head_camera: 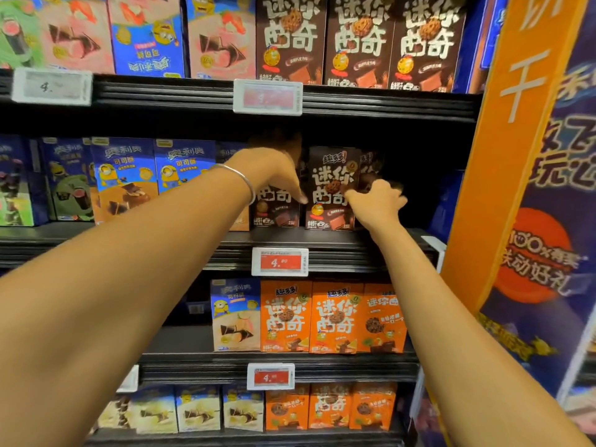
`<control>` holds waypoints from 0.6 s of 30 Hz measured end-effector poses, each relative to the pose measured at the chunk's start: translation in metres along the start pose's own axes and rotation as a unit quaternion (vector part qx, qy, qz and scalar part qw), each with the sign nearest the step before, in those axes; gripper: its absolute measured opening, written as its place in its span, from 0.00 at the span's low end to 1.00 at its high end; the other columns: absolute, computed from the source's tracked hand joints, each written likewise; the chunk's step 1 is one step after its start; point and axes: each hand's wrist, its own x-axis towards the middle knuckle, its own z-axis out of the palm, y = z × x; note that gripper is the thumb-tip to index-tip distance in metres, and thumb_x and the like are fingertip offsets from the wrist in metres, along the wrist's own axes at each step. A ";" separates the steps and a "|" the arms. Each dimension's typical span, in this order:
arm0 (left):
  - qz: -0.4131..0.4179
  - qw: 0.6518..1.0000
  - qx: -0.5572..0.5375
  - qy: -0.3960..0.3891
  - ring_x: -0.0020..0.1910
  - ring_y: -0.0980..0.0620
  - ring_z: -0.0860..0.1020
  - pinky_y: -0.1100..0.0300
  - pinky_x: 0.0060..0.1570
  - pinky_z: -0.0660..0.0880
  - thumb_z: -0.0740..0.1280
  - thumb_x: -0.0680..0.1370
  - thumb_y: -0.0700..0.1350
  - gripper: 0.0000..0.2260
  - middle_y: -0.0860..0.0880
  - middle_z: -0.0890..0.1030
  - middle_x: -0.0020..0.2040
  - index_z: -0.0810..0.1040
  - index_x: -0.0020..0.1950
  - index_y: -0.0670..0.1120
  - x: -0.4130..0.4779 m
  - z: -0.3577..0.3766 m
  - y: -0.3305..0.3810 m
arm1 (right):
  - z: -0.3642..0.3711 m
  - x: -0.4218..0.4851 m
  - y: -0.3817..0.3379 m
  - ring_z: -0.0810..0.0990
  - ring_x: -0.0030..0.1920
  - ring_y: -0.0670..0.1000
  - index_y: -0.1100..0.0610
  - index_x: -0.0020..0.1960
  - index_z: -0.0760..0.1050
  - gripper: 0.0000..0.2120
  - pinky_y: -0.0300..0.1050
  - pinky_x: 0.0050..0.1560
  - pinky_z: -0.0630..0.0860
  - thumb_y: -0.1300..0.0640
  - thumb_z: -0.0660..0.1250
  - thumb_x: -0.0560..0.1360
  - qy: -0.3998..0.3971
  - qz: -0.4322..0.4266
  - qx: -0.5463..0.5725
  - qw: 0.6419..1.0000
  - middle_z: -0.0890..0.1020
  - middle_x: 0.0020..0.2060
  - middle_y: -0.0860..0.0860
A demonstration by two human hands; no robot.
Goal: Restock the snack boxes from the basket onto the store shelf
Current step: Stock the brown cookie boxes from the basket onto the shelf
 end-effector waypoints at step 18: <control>0.086 0.993 -0.067 0.048 0.69 0.42 0.75 0.43 0.69 0.72 0.76 0.64 0.74 0.46 0.48 0.75 0.71 0.67 0.75 0.53 0.041 0.000 -0.004 | 0.001 0.038 0.021 0.76 0.49 0.43 0.54 0.64 0.75 0.38 0.38 0.44 0.68 0.49 0.86 0.58 -0.129 0.083 0.283 0.947 0.80 0.51 0.43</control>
